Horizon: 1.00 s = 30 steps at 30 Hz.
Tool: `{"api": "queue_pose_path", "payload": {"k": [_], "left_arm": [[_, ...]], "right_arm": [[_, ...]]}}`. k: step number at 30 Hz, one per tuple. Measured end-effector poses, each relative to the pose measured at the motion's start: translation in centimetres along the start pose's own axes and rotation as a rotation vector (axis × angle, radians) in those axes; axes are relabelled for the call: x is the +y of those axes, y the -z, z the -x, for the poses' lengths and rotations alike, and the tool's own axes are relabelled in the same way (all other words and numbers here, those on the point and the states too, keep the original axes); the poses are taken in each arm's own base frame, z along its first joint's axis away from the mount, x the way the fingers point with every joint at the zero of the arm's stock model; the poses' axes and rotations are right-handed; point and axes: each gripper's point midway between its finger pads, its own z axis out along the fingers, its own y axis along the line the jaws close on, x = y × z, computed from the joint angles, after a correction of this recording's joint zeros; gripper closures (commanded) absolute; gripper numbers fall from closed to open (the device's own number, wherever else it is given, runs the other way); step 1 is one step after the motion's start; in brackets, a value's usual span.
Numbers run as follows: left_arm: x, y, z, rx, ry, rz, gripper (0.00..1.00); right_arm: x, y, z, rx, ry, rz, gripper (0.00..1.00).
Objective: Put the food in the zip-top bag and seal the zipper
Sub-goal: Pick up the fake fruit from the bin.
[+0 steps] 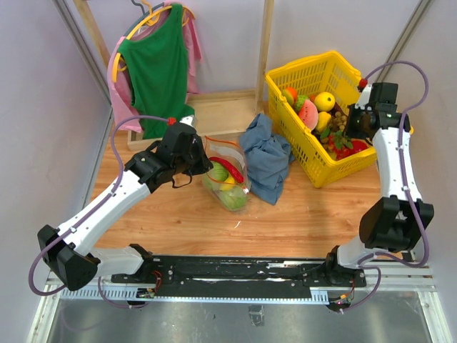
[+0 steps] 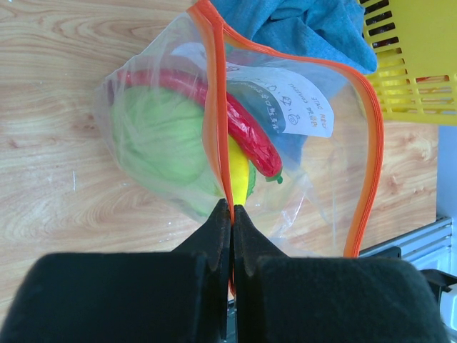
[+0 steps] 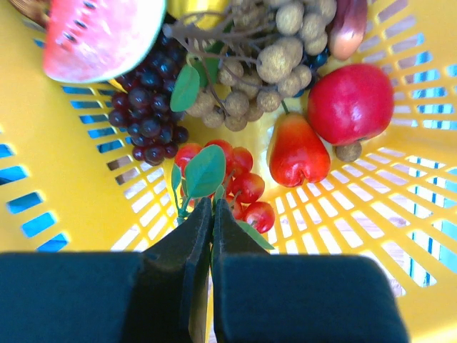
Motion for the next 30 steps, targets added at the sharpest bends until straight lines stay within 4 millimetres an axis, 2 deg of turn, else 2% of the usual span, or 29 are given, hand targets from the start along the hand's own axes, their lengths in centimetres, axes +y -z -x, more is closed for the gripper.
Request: {"api": "queue_pose_path", "payload": {"k": [6,14,18,21,30], "left_arm": [[0.0,0.0,0.0,0.0,0.0,0.0,1.0],[0.0,0.0,0.0,0.0,0.0,-0.002,1.0],[0.0,0.0,0.0,-0.001,0.0,-0.002,1.0],[-0.1,0.0,0.1,-0.001,0.001,-0.004,1.0],[-0.3,0.1,0.0,0.003,0.004,-0.012,1.0]], "right_arm": [[1.3,3.9,3.2,-0.156,0.017,0.019,0.99],[5.7,7.9,6.5,-0.292,0.08,0.115,1.0],[9.3,9.9,7.7,-0.341,0.139,0.201,0.99],[12.5,11.5,7.8,-0.367,0.19,0.281,1.0],[22.8,16.2,4.5,-0.377,0.351,0.583,1.0]]}}
